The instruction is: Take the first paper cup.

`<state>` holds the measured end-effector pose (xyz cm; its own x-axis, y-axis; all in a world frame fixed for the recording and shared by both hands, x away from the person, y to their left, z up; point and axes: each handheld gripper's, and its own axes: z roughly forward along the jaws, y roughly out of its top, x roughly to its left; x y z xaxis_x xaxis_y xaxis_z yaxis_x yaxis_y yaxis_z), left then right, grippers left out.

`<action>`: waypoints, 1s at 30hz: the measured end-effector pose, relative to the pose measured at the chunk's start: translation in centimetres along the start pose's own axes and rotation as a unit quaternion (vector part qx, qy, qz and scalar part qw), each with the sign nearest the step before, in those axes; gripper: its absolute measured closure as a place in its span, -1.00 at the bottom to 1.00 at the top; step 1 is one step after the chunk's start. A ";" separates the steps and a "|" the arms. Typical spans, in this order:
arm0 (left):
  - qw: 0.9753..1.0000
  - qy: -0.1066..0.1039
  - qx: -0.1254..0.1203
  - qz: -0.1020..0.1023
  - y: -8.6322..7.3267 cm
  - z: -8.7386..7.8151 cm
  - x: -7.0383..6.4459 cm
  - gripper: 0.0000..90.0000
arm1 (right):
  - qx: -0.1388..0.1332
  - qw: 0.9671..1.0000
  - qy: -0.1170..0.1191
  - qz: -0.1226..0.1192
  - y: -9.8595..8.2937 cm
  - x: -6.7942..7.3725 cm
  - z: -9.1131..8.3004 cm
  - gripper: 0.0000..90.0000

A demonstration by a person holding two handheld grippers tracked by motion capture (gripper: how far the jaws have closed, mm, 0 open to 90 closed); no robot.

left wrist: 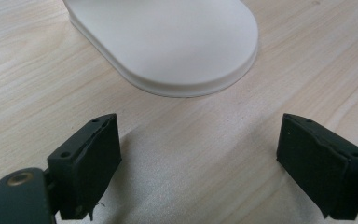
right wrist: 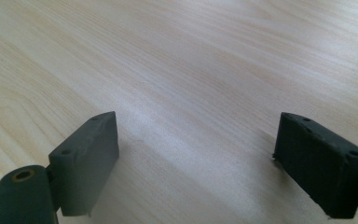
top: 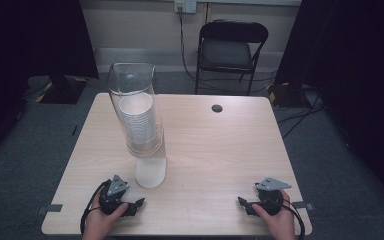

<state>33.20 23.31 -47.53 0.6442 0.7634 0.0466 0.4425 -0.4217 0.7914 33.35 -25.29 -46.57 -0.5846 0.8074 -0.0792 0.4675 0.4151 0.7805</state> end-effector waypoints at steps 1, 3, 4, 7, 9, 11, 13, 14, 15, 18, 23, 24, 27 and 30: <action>1.000 -0.003 0.003 0.002 0.0 0.0 0.0 -0.73 | 0.000 1.000 0.000 0.000 0.0 0.0 0.0 -0.71; 1.000 -0.012 0.008 0.010 0.1 0.2 -0.1 -0.85 | 0.000 1.000 0.000 0.000 0.0 0.0 0.0 -0.71; 1.000 -0.012 0.008 0.010 0.1 0.2 -0.1 -0.89 | 0.000 1.000 0.000 0.000 0.0 0.0 0.0 -0.71; 1.000 -0.014 0.003 0.012 0.2 0.1 -0.4 -0.82 | 0.001 1.000 0.000 -0.001 0.0 0.0 0.0 -0.71; 1.000 -0.017 -0.009 0.004 0.1 -0.2 -0.6 -0.52 | 0.001 1.000 0.000 -0.001 0.0 0.0 0.0 -0.71; 1.000 -0.016 -0.022 -0.003 0.2 -0.4 -0.7 -0.67 | 0.002 1.000 -0.001 0.001 0.1 -0.1 0.0 -0.71; 0.999 -0.020 -0.033 -0.003 0.6 -0.9 -0.6 -0.58 | 0.001 1.000 -0.001 0.000 0.1 -0.1 0.1 -0.71; 0.999 -0.020 -0.033 -0.003 0.6 -0.9 -0.6 -0.62 | 0.001 1.000 -0.001 0.000 0.1 -0.1 0.1 -0.71; 0.998 -0.022 -0.057 -0.019 1.1 -1.6 -0.3 -0.64 | 0.001 1.000 -0.001 -0.001 0.1 -0.1 0.1 -0.71; 0.995 -0.028 -0.093 -0.039 2.1 -2.6 0.2 -0.64 | 0.001 1.000 -0.001 -0.001 0.1 -0.1 0.1 -0.71; 0.991 -0.019 -0.126 -0.050 3.8 -3.8 0.5 -0.64 | 0.001 1.000 -0.001 -0.001 0.1 -0.1 0.1 -0.71; 0.990 -0.017 -0.129 -0.046 4.1 -3.8 0.5 -0.64 | 0.001 1.000 -0.001 -0.001 0.1 -0.1 0.1 -0.71; 0.987 -0.017 -0.148 -0.053 5.0 -3.7 0.5 -0.64 | 0.001 1.000 -0.001 0.001 0.1 -0.1 0.1 -0.71; 0.985 -0.013 -0.165 -0.058 5.5 -3.4 0.6 -0.64 | 0.001 1.000 -0.001 0.001 0.1 -0.1 0.1 -0.71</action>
<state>33.93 23.12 -41.04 0.6184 0.7829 -0.0673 0.2896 -0.1475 0.9457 33.54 -25.30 -46.54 -0.5819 0.8094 -0.0792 0.4703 0.4143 0.7792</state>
